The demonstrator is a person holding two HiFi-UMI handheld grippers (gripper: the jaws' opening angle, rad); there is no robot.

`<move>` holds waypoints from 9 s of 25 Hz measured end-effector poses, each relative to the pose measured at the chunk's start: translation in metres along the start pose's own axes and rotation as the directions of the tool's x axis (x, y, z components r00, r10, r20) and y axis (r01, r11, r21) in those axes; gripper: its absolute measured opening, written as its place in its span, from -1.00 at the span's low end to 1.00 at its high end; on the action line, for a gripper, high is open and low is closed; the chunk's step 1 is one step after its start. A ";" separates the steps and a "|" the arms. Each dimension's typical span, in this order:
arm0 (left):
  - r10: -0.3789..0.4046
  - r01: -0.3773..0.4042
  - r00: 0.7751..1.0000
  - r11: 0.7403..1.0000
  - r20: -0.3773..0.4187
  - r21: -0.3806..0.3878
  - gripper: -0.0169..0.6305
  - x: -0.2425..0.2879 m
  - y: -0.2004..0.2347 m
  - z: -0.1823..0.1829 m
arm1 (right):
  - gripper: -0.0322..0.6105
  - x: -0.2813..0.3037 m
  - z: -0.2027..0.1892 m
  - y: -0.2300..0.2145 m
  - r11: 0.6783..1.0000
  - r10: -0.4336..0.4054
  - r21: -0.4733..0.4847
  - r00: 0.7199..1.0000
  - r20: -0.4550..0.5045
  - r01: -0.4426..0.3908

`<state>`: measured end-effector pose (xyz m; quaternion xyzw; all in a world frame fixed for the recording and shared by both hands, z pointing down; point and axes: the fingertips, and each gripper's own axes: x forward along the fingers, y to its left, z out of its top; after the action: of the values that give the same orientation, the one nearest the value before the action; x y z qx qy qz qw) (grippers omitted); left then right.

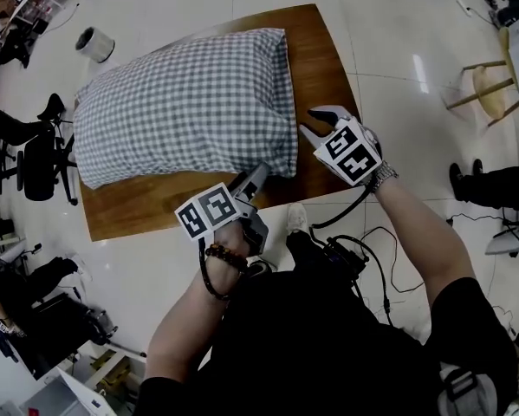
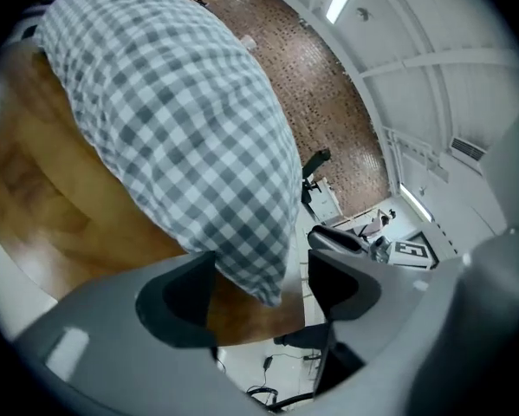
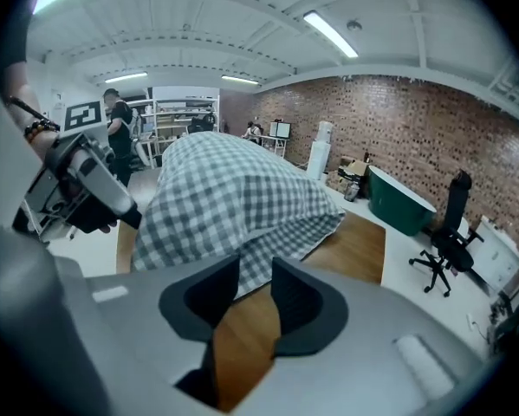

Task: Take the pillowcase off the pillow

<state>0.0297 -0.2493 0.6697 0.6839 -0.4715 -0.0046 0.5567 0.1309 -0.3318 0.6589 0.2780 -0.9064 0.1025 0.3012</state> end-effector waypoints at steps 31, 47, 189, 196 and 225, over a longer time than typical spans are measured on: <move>-0.041 0.043 0.999 0.994 0.018 -0.097 -0.35 0.021 0.006 0.016 | 0.10 0.079 -0.016 0.068 0.883 0.469 -0.060 0.882 0.041 -0.466; -0.069 0.074 0.996 0.994 0.064 -0.075 -0.83 0.006 -0.006 0.030 | -0.67 0.076 -0.010 0.041 0.962 0.271 -0.061 0.960 0.072 -0.267; 0.458 0.565 0.390 0.566 -0.799 0.600 -0.15 0.292 -0.111 0.143 | -0.11 0.062 -0.012 -0.161 0.529 0.599 0.580 0.757 0.262 -0.620; 0.437 0.488 0.473 0.593 -0.765 0.641 -0.70 0.284 -0.128 0.164 | -0.81 0.034 0.005 -0.152 0.705 0.502 0.464 0.840 0.208 -0.536; 0.675 0.111 0.621 0.427 -0.398 0.898 -0.92 0.184 -0.044 0.301 | -0.85 -0.075 0.069 -0.128 0.986 0.154 -0.072 0.985 0.072 -0.148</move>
<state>-0.0003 -0.5992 0.6171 0.7035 -0.2657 0.6060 0.2595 0.2194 -0.4280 0.5613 0.2020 -0.9388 0.0839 0.2662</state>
